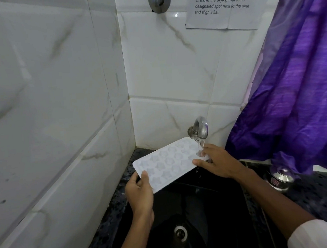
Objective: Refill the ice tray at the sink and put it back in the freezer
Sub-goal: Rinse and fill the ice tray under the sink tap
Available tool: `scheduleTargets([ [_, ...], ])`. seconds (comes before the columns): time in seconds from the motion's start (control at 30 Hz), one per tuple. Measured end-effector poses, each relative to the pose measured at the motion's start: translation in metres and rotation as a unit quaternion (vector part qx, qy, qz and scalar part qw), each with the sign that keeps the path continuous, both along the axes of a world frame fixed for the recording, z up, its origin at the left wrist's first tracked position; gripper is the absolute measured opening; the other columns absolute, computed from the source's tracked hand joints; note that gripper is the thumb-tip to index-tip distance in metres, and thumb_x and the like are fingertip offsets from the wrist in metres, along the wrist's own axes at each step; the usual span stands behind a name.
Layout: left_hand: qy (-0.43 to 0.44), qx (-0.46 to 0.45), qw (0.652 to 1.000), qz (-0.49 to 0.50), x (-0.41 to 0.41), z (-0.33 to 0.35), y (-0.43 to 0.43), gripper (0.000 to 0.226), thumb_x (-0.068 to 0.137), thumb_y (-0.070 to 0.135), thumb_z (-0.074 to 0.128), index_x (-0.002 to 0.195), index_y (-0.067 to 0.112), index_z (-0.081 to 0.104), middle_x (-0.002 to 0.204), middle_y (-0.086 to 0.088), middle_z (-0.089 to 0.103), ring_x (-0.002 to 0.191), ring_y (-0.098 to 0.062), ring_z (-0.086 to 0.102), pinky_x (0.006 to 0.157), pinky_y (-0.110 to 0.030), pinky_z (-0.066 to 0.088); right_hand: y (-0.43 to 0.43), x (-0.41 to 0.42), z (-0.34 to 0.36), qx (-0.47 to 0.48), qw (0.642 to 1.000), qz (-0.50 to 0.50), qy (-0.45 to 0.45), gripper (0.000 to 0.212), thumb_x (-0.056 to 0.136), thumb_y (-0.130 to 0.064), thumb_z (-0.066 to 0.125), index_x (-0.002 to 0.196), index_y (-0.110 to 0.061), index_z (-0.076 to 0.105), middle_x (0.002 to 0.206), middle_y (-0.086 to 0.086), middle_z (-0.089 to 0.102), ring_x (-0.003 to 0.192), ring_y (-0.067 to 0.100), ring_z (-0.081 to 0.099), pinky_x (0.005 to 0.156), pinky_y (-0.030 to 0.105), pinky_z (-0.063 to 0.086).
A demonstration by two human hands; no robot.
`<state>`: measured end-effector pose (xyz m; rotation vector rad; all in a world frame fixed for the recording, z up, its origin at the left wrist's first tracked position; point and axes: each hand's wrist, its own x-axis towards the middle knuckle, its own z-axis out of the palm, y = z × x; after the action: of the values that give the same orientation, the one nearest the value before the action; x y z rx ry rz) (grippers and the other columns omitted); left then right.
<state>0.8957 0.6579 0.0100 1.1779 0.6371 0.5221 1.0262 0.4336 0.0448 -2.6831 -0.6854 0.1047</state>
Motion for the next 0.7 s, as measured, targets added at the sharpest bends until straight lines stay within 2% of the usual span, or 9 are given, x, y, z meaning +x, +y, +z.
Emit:
scheduleTargets([
  [0.17,0.005,0.007,1.0,0.007,0.0,0.0,0.001,0.019,0.101,0.017,0.055,0.096,0.027,0.07,0.08,0.013,0.077,0.076,-0.002,0.074,0.054,-0.011,0.052,0.002,-0.002,-0.008,-0.001,1.0,0.001,0.006,0.071,0.085,-0.072,0.046,0.131,-0.019,0.059,0.151,0.005,0.041,0.135,0.019,0.043,0.103,0.029,0.036],
  [0.3,0.013,0.018,1.0,0.0,0.001,-0.005,0.004,0.017,0.102,0.018,0.054,0.101,0.024,0.07,0.092,0.005,0.076,0.08,-0.008,0.075,0.064,-0.021,0.056,-0.001,-0.002,-0.007,0.003,1.0,0.003,0.01,0.078,0.083,-0.074,0.041,0.129,-0.015,0.061,0.149,0.006,0.044,0.132,0.018,0.045,0.101,0.026,0.036],
  [0.37,0.017,0.017,1.0,0.0,0.0,-0.008,0.003,0.017,0.102,0.018,0.054,0.107,0.019,0.07,0.093,0.003,0.076,0.078,-0.006,0.075,0.06,-0.018,0.055,-0.001,-0.002,-0.008,0.019,1.0,-0.008,-0.006,0.078,0.083,-0.074,0.039,0.128,-0.014,0.062,0.148,0.005,0.047,0.132,0.017,0.046,0.099,0.023,0.033],
  [0.5,0.023,0.015,1.0,0.003,0.003,-0.01,0.001,0.019,0.102,0.018,0.055,0.114,0.015,0.069,0.094,0.002,0.076,0.076,-0.005,0.074,0.055,-0.013,0.053,-0.002,-0.004,-0.015,0.024,0.999,-0.007,-0.024,0.063,0.09,-0.065,0.048,0.131,-0.018,0.061,0.15,0.004,0.044,0.135,0.019,0.043,0.099,0.024,0.029],
  [0.6,0.033,0.024,0.999,-0.004,0.003,-0.011,0.003,0.021,0.102,0.018,0.054,0.116,0.014,0.069,0.095,0.002,0.076,0.084,-0.012,0.074,0.065,-0.023,0.056,-0.007,-0.006,-0.015,0.064,0.998,0.005,0.007,0.056,0.089,-0.068,0.048,0.119,-0.024,0.066,0.136,-0.007,0.053,0.125,0.013,0.051,0.095,0.022,0.034],
  [0.67,0.036,0.023,0.999,-0.01,0.001,-0.015,0.005,0.019,0.102,0.018,0.054,0.112,0.015,0.07,0.096,0.0,0.076,0.086,-0.015,0.074,0.07,-0.028,0.058,-0.009,-0.007,-0.013,0.159,0.986,-0.031,0.039,0.052,0.082,-0.078,0.043,0.098,-0.035,0.066,0.113,-0.021,0.064,0.104,0.003,0.062,0.083,0.018,0.044],
  [0.7,0.039,0.023,0.999,-0.009,-0.001,-0.017,0.005,0.017,0.102,0.018,0.054,0.108,0.017,0.07,0.096,0.0,0.076,0.086,-0.015,0.074,0.07,-0.029,0.058,-0.009,-0.004,-0.014,0.219,0.972,-0.073,0.051,0.053,0.08,-0.081,0.042,0.092,-0.034,0.065,0.1,-0.02,0.069,0.093,0.0,0.066,0.076,0.017,0.048],
])
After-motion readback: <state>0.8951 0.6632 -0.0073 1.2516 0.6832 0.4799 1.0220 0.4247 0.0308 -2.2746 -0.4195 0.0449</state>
